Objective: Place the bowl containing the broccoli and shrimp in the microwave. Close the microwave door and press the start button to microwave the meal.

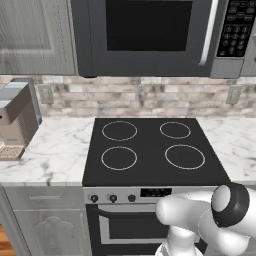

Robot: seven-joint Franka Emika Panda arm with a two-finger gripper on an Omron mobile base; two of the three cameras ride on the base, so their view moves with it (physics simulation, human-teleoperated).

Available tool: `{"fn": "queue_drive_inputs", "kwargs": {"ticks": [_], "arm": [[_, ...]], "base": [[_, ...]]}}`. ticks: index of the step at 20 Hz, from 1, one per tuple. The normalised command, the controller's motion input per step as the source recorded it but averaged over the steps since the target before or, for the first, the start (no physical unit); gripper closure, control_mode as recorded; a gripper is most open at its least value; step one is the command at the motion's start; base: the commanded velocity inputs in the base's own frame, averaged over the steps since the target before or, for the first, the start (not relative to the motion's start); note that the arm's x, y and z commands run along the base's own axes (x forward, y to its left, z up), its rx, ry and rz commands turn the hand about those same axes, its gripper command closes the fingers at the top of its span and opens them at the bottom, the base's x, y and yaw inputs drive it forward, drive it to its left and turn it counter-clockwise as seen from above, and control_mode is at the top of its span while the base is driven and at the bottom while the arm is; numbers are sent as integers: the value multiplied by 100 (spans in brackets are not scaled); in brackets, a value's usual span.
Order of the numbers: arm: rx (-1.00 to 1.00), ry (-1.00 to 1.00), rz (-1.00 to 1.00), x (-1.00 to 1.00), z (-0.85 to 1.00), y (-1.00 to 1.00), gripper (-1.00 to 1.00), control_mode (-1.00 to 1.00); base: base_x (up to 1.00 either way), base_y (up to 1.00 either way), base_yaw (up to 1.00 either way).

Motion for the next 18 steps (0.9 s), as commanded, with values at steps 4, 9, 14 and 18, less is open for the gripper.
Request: {"fn": "queue_drive_inputs", "kwargs": {"ticks": [4,9,14,18], "arm": [[2,0,-2,24,-3,-10,100,-100],[1,-5,-6,24,-10,0,100,-100],[3,-8,-6,29,-16,0,100,-100],[4,-7,-6,36,-15,0,100,-100]], "base": [[0,0,0],[0,0,0],[0,0,0],[0,0,0]]}}
